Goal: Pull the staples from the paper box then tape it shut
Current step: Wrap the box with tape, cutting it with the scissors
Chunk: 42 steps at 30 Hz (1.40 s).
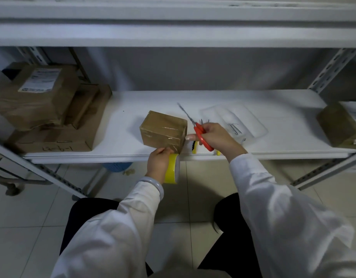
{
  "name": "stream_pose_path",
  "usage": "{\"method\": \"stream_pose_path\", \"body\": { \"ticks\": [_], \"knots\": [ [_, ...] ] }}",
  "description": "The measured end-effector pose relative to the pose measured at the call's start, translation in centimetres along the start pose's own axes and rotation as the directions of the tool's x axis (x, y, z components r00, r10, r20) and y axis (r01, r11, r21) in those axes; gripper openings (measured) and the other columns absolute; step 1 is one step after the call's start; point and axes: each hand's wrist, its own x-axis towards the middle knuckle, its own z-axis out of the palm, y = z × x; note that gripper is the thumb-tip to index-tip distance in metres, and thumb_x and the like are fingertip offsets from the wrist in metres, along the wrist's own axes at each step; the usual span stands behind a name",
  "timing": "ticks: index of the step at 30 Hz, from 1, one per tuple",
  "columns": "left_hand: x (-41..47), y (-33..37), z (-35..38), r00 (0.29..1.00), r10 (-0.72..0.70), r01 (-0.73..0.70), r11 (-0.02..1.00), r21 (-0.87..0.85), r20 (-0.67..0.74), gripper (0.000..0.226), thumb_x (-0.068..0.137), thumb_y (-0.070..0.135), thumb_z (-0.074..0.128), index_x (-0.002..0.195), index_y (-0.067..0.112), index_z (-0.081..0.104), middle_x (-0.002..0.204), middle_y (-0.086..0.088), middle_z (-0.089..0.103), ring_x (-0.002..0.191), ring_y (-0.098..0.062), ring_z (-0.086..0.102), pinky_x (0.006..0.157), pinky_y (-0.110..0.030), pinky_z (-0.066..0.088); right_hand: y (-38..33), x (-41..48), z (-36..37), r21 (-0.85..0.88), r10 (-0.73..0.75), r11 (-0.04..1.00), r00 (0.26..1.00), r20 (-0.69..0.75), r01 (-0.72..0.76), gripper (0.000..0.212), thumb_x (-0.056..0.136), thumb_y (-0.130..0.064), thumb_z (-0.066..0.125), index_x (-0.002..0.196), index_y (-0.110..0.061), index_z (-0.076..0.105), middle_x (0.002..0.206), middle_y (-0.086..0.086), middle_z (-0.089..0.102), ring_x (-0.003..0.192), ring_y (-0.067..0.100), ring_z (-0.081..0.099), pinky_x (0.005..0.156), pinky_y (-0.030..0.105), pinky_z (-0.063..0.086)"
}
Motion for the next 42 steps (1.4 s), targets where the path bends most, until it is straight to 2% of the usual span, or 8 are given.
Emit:
{"method": "stream_pose_path", "body": {
  "ticks": [3,6,9,17,28,34,38,42],
  "knots": [
    [-0.2,-0.2,-0.1,0.999,-0.014,0.013,0.999,-0.05,-0.036,0.018,0.091,0.024,0.05,0.089,0.014,0.064,0.096,-0.007,0.062,0.095,-0.027,0.055,0.088,-0.033,0.04,0.9,-0.9,0.0,-0.043,0.048,0.998,0.991,0.121,-0.043,0.045,0.075,-0.051,0.07,0.092,-0.01,0.063,0.067,-0.002,0.05,0.063,0.011,0.047,0.063,0.023,0.036],
    [-0.4,-0.2,-0.3,0.999,0.007,-0.008,1.0,-0.021,-0.041,0.016,0.091,0.024,0.052,0.088,0.013,0.064,0.095,-0.007,0.062,0.093,-0.025,0.055,0.088,-0.035,0.042,1.2,-1.5,-0.3,-0.13,0.149,0.985,0.944,0.293,-0.115,0.042,0.083,-0.053,0.06,0.067,-0.015,0.05,0.06,0.001,0.043,0.055,0.013,0.036,0.058,0.022,0.03],
    [-0.5,-0.3,-0.5,0.998,0.021,-0.021,1.0,0.008,-0.064,0.027,0.092,0.028,0.051,0.097,0.008,0.068,0.097,-0.005,0.061,0.093,-0.025,0.052,0.084,-0.03,0.037,1.9,-1.7,-0.7,-0.254,0.32,0.939,0.859,0.4,-0.231,0.049,0.079,-0.064,0.054,0.064,-0.018,0.044,0.058,0.0,0.044,0.053,0.012,0.034,0.053,0.023,0.022],
    [-0.5,0.0,-0.7,0.997,0.046,-0.045,0.999,0.012,-0.062,0.02,0.091,0.024,0.052,0.095,0.011,0.066,0.095,-0.002,0.057,0.091,-0.022,0.05,0.083,-0.029,0.034,3.6,-1.2,-0.4,-0.412,0.489,0.853,0.766,0.417,-0.32,0.056,0.071,-0.077,0.052,0.069,-0.021,0.048,0.059,-0.003,0.046,0.054,0.011,0.038,0.057,0.025,0.021],
    [-0.2,0.6,-1.5,0.998,0.069,-0.069,0.993,0.096,0.005,0.014,0.091,0.023,0.054,0.09,0.011,0.06,0.095,-0.006,0.058,0.094,-0.025,0.054,0.087,-0.032,0.039,1.5,0.1,1.9,-0.386,0.442,0.878,0.79,0.424,-0.284,0.054,0.079,-0.072,0.046,0.07,-0.019,0.046,0.06,-0.001,0.046,0.051,0.011,0.036,0.051,0.023,0.021],
    [0.4,0.4,-2.0,0.993,0.108,-0.116,0.967,0.227,0.045,0.018,0.092,0.022,0.052,0.097,0.008,0.062,0.103,-0.01,0.061,0.106,-0.026,0.057,0.087,-0.029,0.039,0.6,0.9,2.5,-0.33,0.359,0.914,0.846,0.394,-0.234,0.05,0.085,-0.06,0.052,0.065,-0.015,0.047,0.049,-0.002,0.046,0.029,0.005,0.037,0.033,0.011,0.027],
    [0.4,0.5,-2.4,0.995,0.095,-0.097,0.98,0.176,0.023,0.011,0.091,0.023,0.055,0.094,0.013,0.058,0.099,-0.006,0.06,0.1,-0.025,0.057,0.083,-0.028,0.038,0.2,1.1,2.6,-0.304,0.302,0.933,0.876,0.376,-0.191,0.047,0.085,-0.052,0.06,0.061,-0.014,0.047,0.031,-0.008,0.044,0.025,0.003,0.036,0.032,0.007,0.026],
    [0.3,0.6,-2.5,0.993,0.116,-0.121,0.974,0.193,0.036,0.016,0.091,0.018,0.054,0.101,0.008,0.063,0.113,-0.015,0.062,0.11,-0.031,0.057,0.093,-0.033,0.041,0.1,1.1,2.6,-0.302,0.252,0.942,0.902,0.351,-0.145,0.047,0.084,-0.05,0.061,0.06,-0.011,0.05,0.03,-0.007,0.046,0.024,0.003,0.038,0.034,0.006,0.028]
  ]
}}
